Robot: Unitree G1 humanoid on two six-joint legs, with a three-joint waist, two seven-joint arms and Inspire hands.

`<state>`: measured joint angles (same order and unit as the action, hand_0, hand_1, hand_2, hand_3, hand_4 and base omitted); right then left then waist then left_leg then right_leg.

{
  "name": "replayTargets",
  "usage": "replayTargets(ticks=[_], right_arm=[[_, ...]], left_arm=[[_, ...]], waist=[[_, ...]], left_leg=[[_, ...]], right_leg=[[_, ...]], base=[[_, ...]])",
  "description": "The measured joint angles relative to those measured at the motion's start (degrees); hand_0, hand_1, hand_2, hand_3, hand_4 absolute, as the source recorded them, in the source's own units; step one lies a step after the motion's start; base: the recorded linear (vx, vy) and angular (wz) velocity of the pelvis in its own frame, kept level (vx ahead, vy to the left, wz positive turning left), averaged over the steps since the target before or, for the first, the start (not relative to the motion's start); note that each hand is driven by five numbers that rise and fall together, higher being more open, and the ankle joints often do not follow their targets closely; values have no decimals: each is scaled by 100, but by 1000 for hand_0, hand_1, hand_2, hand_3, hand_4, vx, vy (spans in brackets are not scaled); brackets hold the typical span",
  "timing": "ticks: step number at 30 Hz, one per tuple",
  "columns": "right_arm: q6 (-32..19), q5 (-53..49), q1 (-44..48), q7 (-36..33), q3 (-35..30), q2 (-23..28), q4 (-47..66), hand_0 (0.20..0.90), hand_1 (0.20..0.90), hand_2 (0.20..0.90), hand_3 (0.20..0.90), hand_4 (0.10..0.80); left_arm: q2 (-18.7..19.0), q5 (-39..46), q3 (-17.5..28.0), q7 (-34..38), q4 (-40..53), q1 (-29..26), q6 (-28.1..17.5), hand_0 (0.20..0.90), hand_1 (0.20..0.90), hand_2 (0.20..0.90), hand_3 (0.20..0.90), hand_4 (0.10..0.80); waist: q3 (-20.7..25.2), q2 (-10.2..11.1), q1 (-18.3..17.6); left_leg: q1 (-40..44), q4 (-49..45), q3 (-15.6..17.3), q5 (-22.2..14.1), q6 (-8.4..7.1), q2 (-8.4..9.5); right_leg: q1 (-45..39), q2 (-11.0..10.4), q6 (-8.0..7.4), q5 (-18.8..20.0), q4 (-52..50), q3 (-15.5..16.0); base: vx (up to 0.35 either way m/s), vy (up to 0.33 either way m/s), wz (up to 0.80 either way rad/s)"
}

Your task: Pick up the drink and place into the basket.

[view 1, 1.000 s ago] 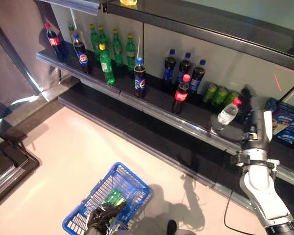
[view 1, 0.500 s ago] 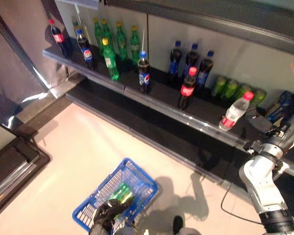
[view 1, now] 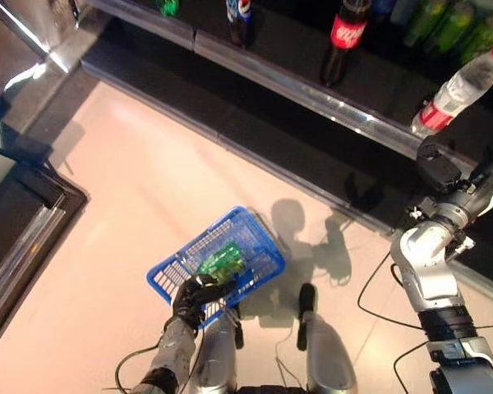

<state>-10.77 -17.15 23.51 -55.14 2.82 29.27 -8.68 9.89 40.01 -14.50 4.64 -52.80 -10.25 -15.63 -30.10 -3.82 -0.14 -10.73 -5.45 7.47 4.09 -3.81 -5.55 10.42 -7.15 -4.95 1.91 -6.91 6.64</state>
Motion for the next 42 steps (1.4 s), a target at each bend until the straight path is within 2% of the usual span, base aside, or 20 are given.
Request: replayTargets(ticks=[8, 15, 22, 29, 42], right_arm=[[0, -130, 606, 1, 53, 11, -217, 900, 900, 900, 900, 800], [-4, -806, 1180, 101, 49, 50, -664, 900, 900, 900, 900, 800], [3, -1336, 1986, 374, 55, 391, -1151, 900, 900, 900, 900, 800], [30, -1785, 2396, 554, 55, 546, -1459, 900, 900, 900, 900, 800], [415, -2113, 3235, 798, 268, 1142, -2209, 900, 900, 900, 900, 800]], left_arm=[[10, 176, -33, 101, 51, -111, -103, 300, 300, 300, 200, 100], [24, 196, -39, 113, 122, -128, -123, 300, 300, 300, 200, 100], [31, 212, -58, 113, 107, -236, -99, 300, 300, 300, 200, 100], [48, 330, -63, 87, 112, -236, -87, 300, 300, 300, 200, 100], [137, 425, -102, 75, 394, -238, 63, 300, 300, 300, 200, 100]], waist=[[-59, -21, 29], [-59, -22, 64], [-62, -33, 173], [-63, -35, 239], [-81, -99, 326]], left_leg=[[-356, -51, -9, 2, 3, -1], [-499, -49, -4, 1, 2, 0], [-602, -59, 0, 3, 3, 25], [-603, -67, -2, 9, 11, 36], [-858, -155, -17, 27, 41, 115]], right_leg=[[460, 1, 12, -20, -166, -88], [683, -4, 19, -27, -222, -110], [883, -42, 34, -38, -370, -99], [892, -58, 35, -42, -396, -98], [1301, -178, 42, -207, -825, -66]], base=[[-13, -17, -4], [9, -7, -4], [44, -9, -4], [49, 4, 0], [18, -3, 1]])
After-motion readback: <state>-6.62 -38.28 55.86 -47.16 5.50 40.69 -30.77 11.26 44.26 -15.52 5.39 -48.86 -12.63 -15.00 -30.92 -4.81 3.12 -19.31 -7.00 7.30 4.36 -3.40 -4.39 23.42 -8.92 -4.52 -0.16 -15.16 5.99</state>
